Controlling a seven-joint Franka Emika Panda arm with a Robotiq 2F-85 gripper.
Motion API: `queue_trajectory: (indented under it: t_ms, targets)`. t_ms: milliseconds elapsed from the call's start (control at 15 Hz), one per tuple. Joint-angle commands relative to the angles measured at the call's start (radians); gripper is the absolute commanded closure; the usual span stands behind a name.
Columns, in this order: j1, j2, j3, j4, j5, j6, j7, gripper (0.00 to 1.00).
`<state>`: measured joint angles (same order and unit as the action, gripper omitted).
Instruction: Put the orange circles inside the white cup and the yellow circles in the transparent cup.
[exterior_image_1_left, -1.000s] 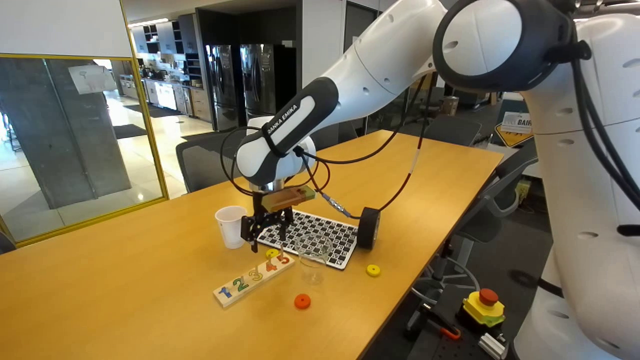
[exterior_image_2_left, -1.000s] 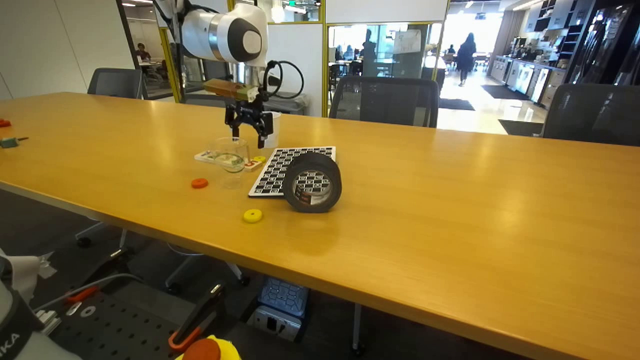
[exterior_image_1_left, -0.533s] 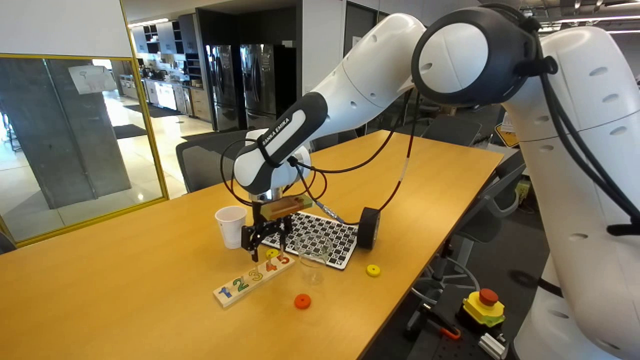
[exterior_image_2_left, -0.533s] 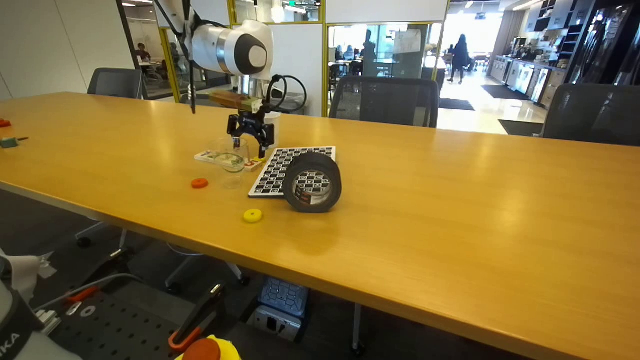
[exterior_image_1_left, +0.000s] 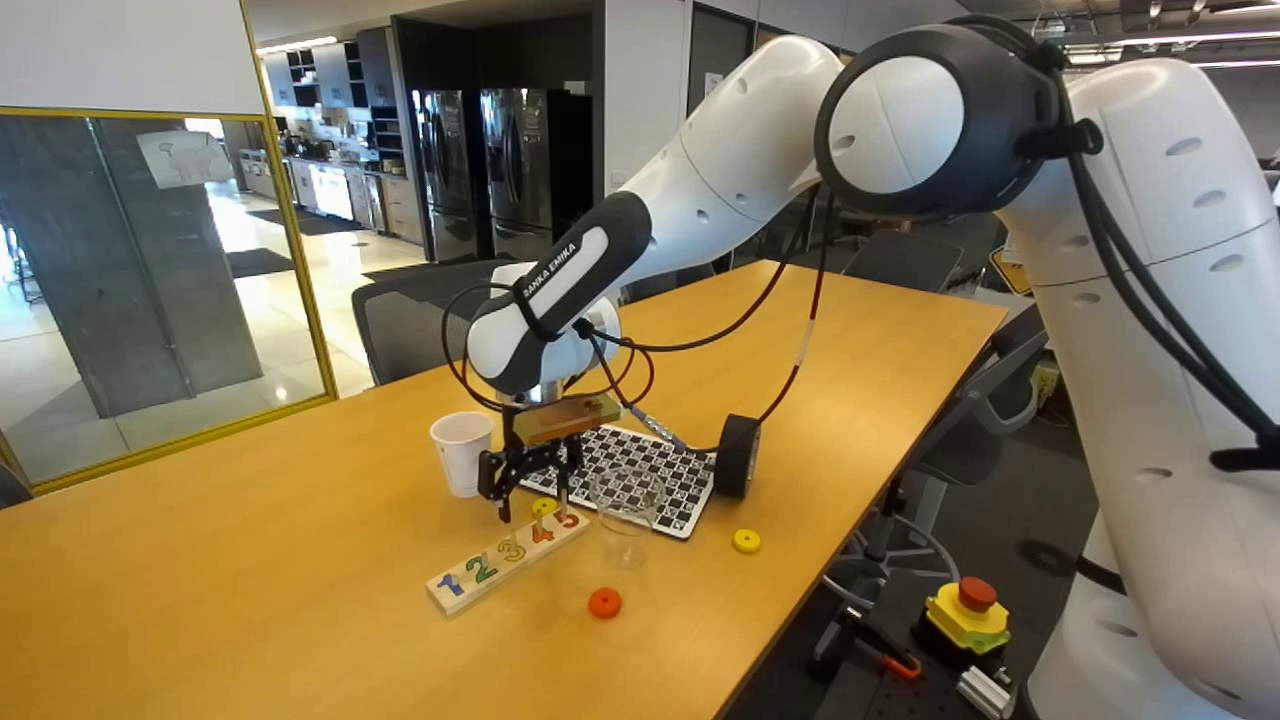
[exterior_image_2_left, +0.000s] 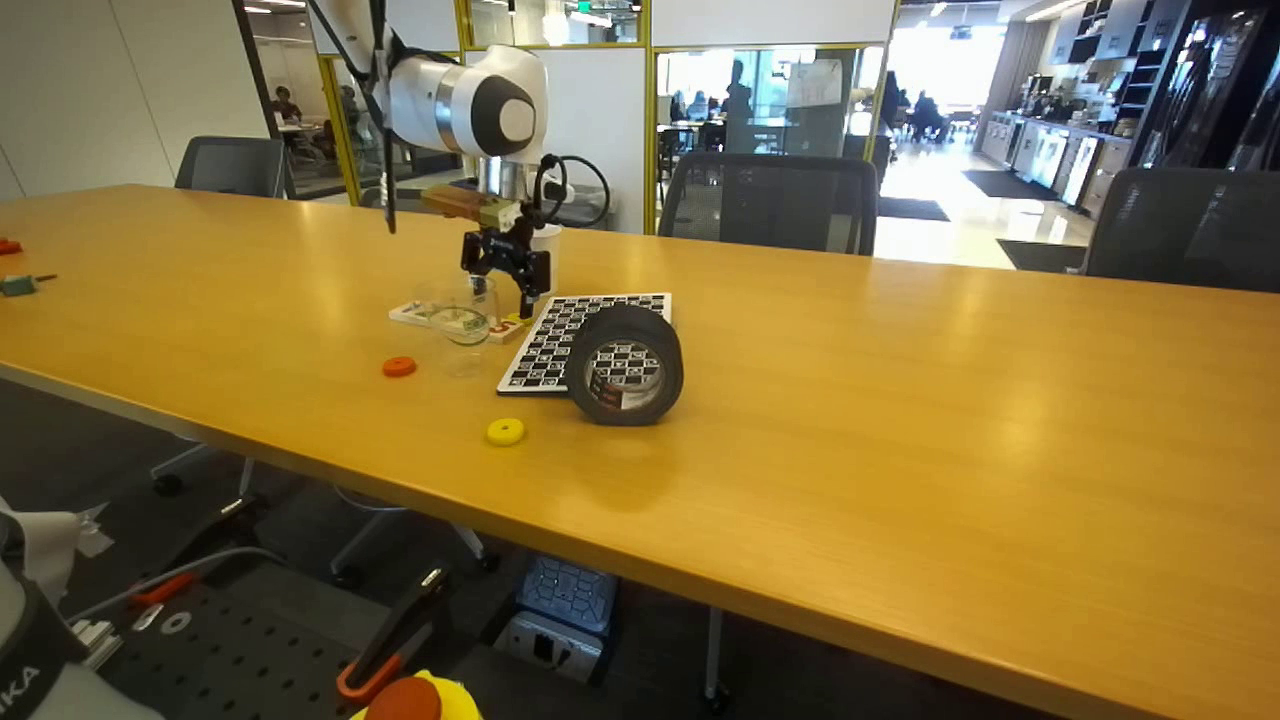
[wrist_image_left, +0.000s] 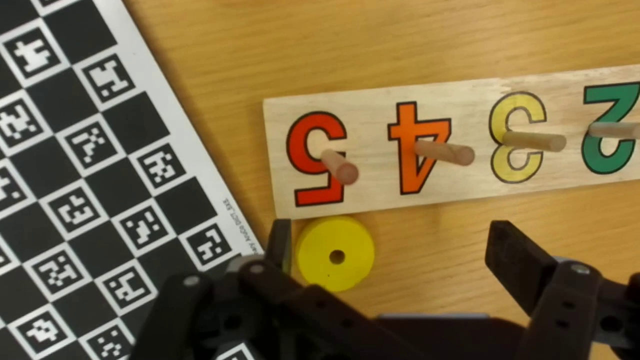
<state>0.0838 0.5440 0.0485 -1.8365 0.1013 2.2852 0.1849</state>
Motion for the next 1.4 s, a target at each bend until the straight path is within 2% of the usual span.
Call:
queue_trajectory:
  t_ms: [0,933,1000,1067,1200,1333]
  targets:
    - [0.014,0.006,-0.012,0.006,0.01,0.044,0.055,0.0]
    - [0.027,0.018,-0.031,-0.006,0.002,0.086,0.149,0.0]
    - [0.029,0.018,-0.032,-0.006,0.0,0.089,0.151,0.05]
    - [0.031,0.018,-0.034,-0.007,-0.005,0.091,0.153,0.27]
    - [0.034,0.017,-0.037,-0.009,-0.007,0.096,0.157,0.3]
    - [0.036,0.017,-0.04,-0.009,-0.008,0.101,0.16,0.46]
